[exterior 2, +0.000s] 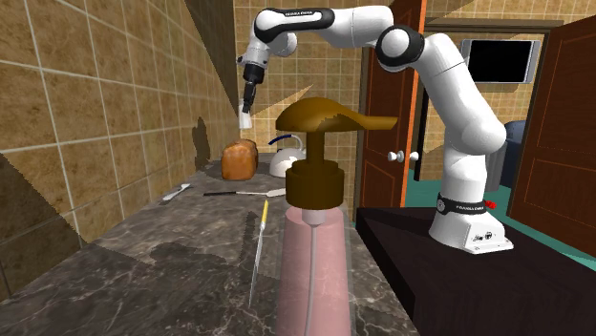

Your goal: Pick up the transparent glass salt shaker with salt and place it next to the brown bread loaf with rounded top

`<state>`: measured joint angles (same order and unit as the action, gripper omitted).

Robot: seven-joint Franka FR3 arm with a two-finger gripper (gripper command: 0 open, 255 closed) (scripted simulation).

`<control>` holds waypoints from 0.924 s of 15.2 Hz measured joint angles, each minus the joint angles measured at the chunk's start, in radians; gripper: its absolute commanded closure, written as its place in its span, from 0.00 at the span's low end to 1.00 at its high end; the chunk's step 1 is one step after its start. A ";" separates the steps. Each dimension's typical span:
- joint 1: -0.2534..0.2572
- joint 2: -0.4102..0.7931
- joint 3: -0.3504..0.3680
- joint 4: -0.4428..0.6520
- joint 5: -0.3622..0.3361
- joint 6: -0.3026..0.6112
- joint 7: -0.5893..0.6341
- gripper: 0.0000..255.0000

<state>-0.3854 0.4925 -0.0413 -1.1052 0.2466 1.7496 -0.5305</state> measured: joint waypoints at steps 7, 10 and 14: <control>0.000 -0.010 0.000 -0.100 0.005 0.087 -0.025 1.00; 0.001 -0.013 0.000 -0.149 0.008 0.131 -0.036 1.00; 0.004 -0.012 0.001 -0.198 0.011 0.181 -0.044 1.00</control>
<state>-0.3812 0.4805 -0.0401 -1.3036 0.2581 1.9311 -0.5747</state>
